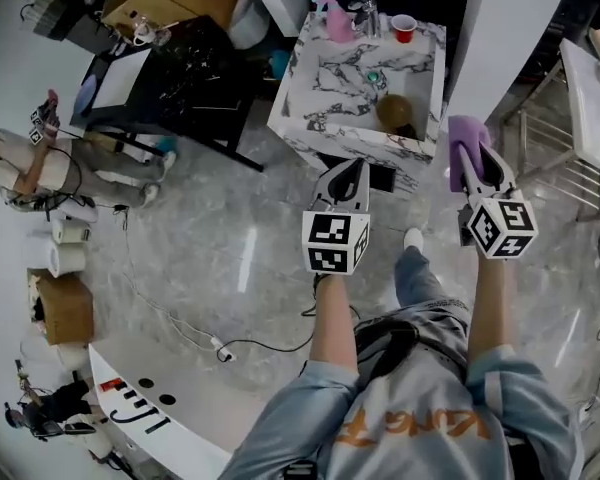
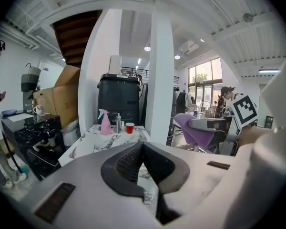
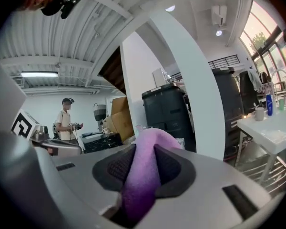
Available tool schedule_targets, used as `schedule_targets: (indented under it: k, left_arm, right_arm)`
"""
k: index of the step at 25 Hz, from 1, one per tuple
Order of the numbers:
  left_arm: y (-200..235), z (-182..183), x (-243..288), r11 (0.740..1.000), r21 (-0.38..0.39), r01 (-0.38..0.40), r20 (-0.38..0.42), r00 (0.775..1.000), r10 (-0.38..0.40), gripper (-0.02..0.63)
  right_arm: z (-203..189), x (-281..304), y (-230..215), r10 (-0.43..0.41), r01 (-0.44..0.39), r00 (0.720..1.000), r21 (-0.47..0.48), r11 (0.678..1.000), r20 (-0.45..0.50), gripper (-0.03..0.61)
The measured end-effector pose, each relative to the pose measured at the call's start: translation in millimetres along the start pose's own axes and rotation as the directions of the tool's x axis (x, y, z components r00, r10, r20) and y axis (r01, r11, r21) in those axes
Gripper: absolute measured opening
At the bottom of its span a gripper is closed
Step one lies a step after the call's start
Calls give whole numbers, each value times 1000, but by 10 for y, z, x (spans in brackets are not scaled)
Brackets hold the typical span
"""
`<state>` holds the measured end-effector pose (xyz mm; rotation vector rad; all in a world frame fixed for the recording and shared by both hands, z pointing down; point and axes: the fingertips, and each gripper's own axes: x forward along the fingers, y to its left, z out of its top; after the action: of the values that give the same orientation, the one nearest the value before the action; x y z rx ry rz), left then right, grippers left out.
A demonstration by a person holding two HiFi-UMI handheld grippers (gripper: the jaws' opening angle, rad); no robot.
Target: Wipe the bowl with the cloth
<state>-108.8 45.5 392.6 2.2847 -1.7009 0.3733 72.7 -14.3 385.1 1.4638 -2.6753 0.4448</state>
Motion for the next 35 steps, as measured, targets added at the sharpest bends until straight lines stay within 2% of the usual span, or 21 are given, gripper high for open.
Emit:
schedule_targets:
  k: [3, 8, 11, 17, 22, 24, 26, 28, 32, 35]
  left_arm:
    - [-24, 125, 524, 1000, 13, 12, -33, 999, -11, 20]
    - [-146, 278, 1073, 992, 114, 49, -108, 993, -37, 21]
    - [-158, 247, 1237, 983, 170, 67, -162, 986, -39, 20]
    - [0, 208, 1439, 976, 204, 79, -211, 977, -35, 21]
    - [44, 75, 1734, 956, 261, 137, -258, 964, -67, 21]
    - [34, 62, 1863, 950, 271, 155, -268, 960, -81, 21]
    - [47, 63, 1976, 936, 303, 181, -290, 953, -90, 21]
    - [105, 14, 2092, 910, 353, 218, -331, 939, -97, 21]
    - [266, -157, 2301, 867, 416, 274, -409, 908, -90, 21]
    - [291, -288, 2385, 833, 439, 337, -457, 882, -116, 21]
  right_arm:
    - [108, 288, -509, -30, 30, 1000, 39, 999, 4, 126]
    - [299, 606, -1055, -50, 45, 998, 119, 992, 37, 126]
    - [182, 753, -1174, -37, 35, 999, 153, 988, 12, 126]
    - [66, 1048, -1213, -11, 13, 1000, 192, 981, -7, 126]
    - [-26, 1176, -1214, 6, 2, 999, 163, 987, -46, 126]
    - [5, 1210, -1333, -19, 27, 998, 143, 989, -55, 126]
    - [44, 1247, -1468, -63, 70, 997, 165, 984, -52, 126]
    - [33, 1319, -1513, -89, 96, 995, 189, 977, -46, 126]
    - [-102, 1569, -1430, -76, 88, 995, 199, 976, -67, 126]
    - [-263, 1682, -1382, -79, 98, 992, 219, 971, -97, 126]
